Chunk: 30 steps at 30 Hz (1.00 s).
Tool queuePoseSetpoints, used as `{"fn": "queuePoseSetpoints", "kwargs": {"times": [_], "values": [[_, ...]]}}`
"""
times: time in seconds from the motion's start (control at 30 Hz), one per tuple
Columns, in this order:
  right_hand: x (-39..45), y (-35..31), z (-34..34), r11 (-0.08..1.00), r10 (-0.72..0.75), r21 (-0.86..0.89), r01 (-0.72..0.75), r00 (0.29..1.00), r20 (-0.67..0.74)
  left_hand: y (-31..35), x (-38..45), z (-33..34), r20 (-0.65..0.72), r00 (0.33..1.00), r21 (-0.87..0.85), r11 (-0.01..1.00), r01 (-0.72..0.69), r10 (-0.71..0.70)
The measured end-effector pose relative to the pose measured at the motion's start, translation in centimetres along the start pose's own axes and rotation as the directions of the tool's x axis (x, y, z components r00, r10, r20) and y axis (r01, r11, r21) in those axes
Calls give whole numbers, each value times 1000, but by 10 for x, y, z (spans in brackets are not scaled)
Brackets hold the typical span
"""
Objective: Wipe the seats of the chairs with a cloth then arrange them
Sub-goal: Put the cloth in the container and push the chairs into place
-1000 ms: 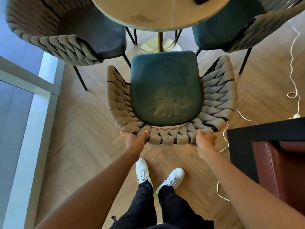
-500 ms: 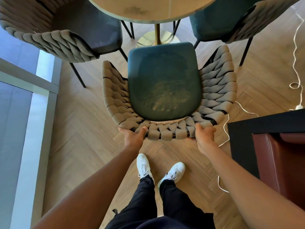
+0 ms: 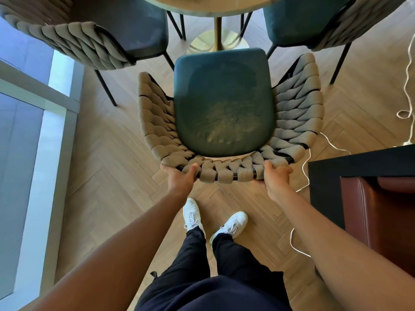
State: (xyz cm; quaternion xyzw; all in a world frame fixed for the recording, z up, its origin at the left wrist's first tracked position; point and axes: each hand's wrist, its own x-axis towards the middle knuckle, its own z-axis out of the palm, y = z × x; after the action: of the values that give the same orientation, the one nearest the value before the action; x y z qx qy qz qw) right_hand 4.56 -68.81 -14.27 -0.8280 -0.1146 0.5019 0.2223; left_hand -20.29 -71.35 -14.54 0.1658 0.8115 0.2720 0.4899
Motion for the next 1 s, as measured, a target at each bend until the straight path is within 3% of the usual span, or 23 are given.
{"fn": "queuePoseSetpoints", "kwargs": {"times": [0.3, 0.43, 0.53, 0.6, 0.73, 0.87, 1.0], "values": [[-13, -6, -10, 989, 37, 134, -58, 987, 154, 2, -24, 4, -67, 998, 44, 999, -3, 6], [-22, -8, -29, 991, 39, -132, -11, 977, 210, 9, -47, 14, -112, 986, 264, 961, -88, 121], [-40, -17, -48, 932, 62, -360, 45, 958, 282, 13, -53, 23, 44, 939, 510, 801, -314, 341], [-44, -25, -58, 898, 84, -435, 63, 947, 310, 25, -56, 31, 216, 911, 568, 713, -411, 352], [-36, -56, -72, 825, -117, -498, 267, 943, 311, 62, -57, 47, 460, 858, 540, 695, -474, 228], [-45, -104, -90, 754, -298, -502, 424, 902, 314, 111, -51, 67, 554, 793, 496, 664, -560, 255], [-34, -136, -108, 759, -356, -456, 464, 883, 306, 160, -47, 93, 590, 750, 457, 642, -616, 299]]}}
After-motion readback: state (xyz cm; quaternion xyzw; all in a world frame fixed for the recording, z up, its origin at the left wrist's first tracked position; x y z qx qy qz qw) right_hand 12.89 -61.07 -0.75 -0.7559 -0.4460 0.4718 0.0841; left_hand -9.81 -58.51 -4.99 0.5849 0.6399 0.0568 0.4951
